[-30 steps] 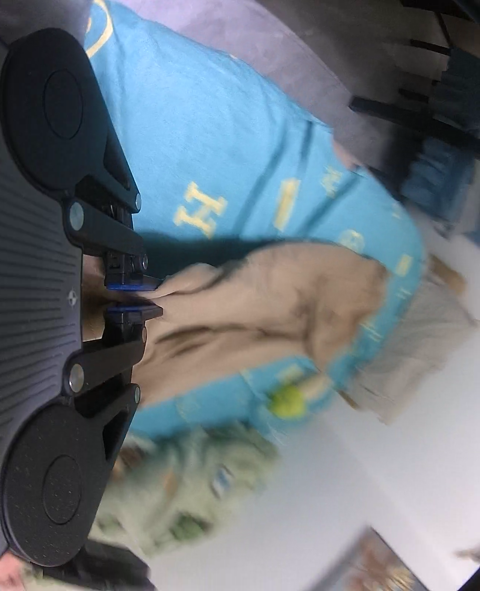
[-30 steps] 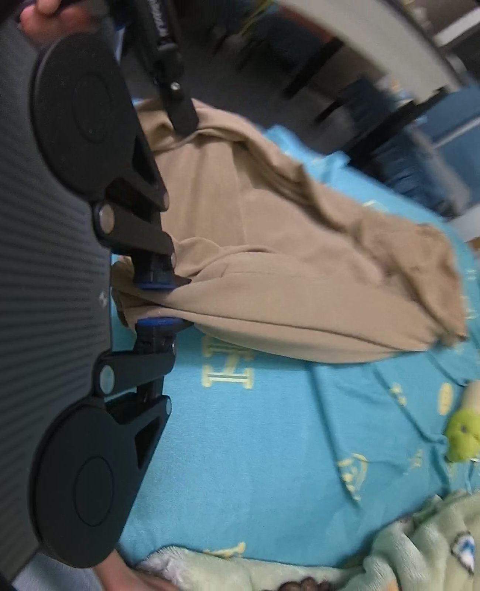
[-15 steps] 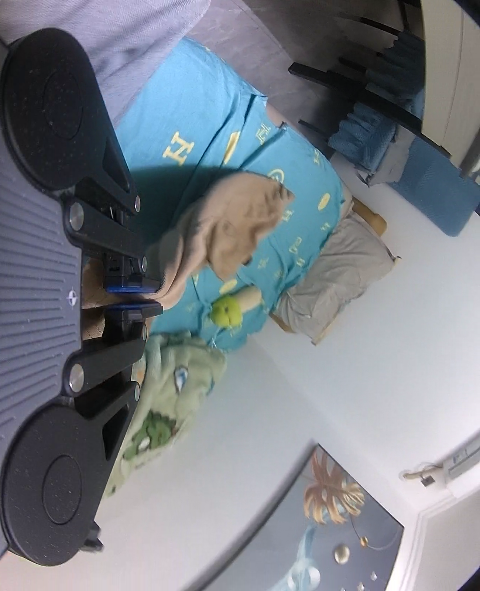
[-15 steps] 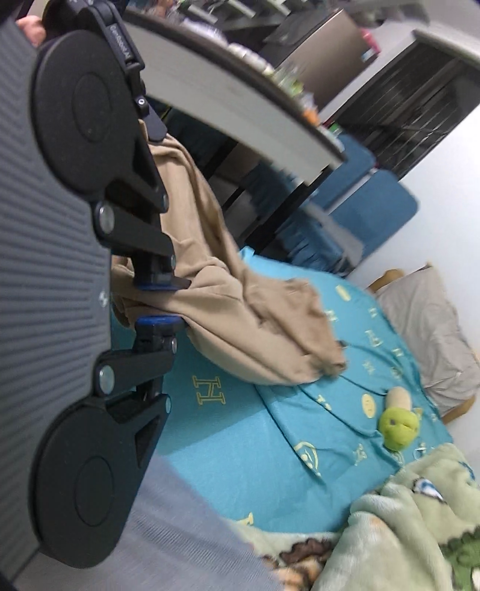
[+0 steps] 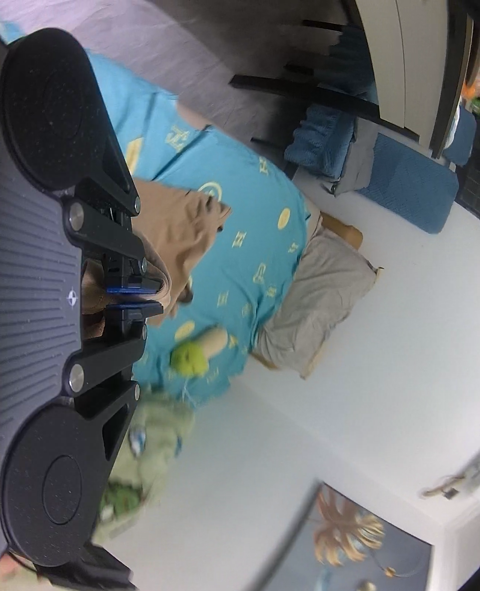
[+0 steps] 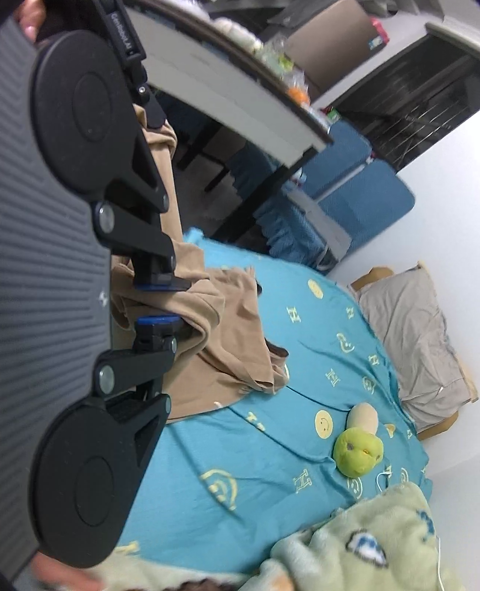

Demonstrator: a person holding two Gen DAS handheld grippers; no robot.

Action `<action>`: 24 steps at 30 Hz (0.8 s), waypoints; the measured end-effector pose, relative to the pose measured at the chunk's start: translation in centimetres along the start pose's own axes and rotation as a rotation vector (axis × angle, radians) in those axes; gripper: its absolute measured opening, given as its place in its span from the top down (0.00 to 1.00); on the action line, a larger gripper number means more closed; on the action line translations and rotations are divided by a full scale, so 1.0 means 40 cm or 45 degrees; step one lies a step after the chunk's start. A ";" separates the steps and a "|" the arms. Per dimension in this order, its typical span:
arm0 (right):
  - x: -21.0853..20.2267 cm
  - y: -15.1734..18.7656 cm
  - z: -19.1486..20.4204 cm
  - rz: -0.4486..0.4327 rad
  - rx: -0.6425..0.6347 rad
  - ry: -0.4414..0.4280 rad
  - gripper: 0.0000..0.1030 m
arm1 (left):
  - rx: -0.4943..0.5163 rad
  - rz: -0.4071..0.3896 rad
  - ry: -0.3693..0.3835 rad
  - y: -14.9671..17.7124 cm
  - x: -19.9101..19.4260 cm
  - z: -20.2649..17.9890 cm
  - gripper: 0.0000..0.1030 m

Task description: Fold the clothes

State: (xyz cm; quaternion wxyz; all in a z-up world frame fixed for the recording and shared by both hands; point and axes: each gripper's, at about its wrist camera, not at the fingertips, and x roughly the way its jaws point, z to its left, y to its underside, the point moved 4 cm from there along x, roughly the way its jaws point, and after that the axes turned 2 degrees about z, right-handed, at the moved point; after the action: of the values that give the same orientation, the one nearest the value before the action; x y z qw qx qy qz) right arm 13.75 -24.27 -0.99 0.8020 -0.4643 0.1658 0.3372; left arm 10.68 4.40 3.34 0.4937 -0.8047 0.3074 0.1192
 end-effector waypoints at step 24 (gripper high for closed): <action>0.483 -0.024 -0.163 0.226 -0.023 0.237 0.78 | 0.283 0.234 -0.306 0.082 0.549 0.205 0.70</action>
State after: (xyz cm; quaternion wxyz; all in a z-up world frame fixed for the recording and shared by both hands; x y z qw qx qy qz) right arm 28.61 -22.72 -14.93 0.7460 -0.4843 0.2768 0.3638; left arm 26.78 2.19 -13.89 0.5997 -0.6937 0.3299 0.2243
